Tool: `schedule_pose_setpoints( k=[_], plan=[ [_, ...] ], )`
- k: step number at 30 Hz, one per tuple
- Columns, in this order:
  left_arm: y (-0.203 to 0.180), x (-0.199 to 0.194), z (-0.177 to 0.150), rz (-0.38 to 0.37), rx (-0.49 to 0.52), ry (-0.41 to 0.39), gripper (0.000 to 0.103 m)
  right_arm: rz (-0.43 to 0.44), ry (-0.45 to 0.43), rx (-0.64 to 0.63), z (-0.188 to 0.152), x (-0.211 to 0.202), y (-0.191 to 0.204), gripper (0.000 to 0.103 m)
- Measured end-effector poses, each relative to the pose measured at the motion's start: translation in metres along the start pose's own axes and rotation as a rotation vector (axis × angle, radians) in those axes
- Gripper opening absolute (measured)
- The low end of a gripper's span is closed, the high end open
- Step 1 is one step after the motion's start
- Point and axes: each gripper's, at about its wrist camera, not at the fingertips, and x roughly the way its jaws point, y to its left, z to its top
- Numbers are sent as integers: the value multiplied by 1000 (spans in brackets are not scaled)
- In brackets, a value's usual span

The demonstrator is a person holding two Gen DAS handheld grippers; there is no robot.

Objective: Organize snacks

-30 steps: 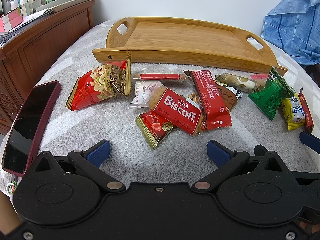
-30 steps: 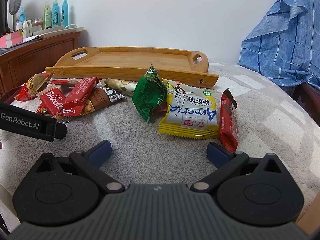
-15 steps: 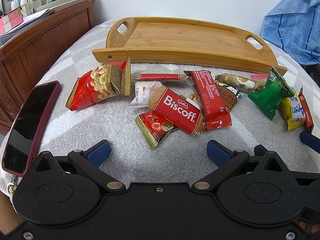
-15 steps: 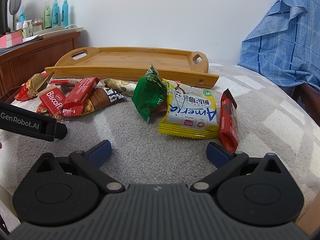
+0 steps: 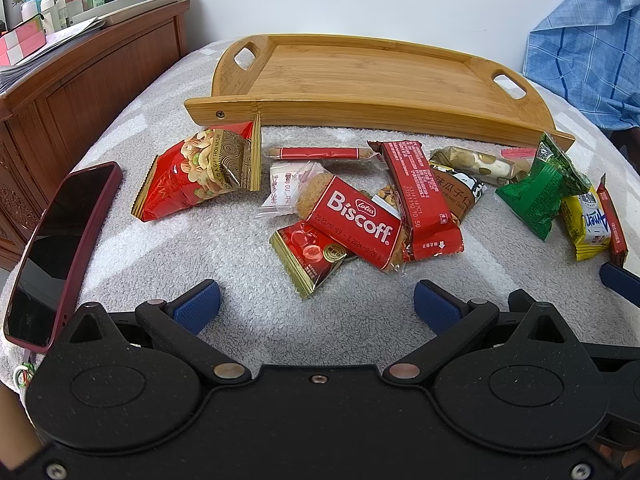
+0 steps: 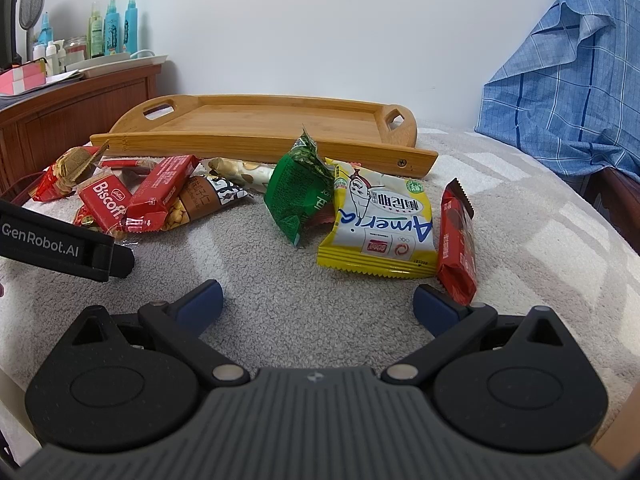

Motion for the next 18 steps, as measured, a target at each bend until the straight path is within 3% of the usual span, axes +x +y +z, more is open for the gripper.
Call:
schedule_pose_setpoints(
  k=[18],
  plan=[
    [1, 1, 1, -4, 5, -2, 103, 9, 7, 1, 1, 1, -1, 103]
  ],
)
